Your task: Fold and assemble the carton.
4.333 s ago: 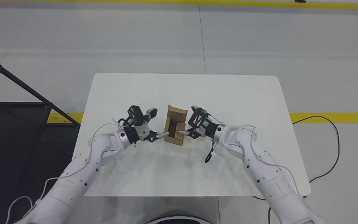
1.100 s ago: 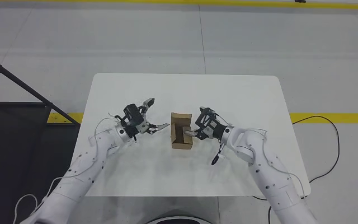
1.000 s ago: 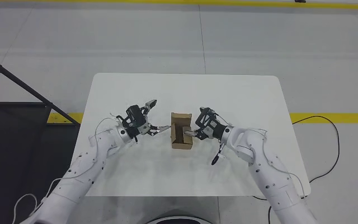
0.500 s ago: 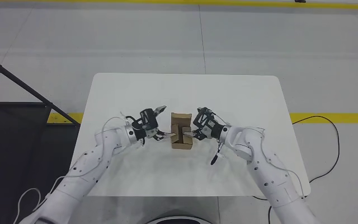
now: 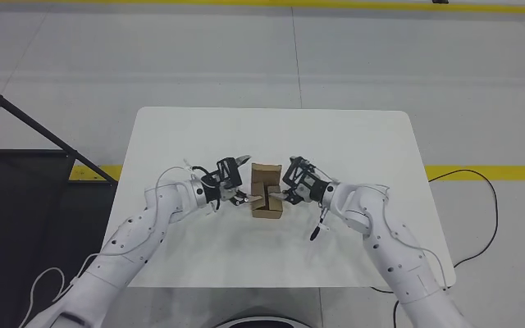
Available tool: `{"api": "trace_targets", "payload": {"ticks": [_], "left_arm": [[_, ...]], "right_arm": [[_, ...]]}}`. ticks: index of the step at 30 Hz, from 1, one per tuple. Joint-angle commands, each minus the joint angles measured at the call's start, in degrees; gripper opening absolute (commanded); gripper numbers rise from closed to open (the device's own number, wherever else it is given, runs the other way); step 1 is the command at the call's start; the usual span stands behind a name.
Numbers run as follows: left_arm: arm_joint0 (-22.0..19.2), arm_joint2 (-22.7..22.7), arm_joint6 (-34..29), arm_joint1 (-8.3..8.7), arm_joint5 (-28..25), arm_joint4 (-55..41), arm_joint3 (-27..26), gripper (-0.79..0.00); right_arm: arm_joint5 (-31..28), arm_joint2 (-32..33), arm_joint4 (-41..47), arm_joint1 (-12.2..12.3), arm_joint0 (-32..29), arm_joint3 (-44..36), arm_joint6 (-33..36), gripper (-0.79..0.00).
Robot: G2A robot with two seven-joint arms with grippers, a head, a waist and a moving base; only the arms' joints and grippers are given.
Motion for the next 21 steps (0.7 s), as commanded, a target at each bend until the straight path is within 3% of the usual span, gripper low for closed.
{"api": "trace_targets", "payload": {"ticks": [1,21], "left_arm": [[-0.4,0.3,-0.8,-0.07,-0.8,0.1,-0.2,0.0],[-1.8,2.4,-4.6,-0.82,-1.2,1.7,-0.2,0.0]], "right_arm": [[0.5,0.1,-0.2,0.0,-0.1,-0.2,0.1,0.0],[1.1,-1.1,-2.7,-0.1,1.4,-1.1,4.4,0.0]]}}
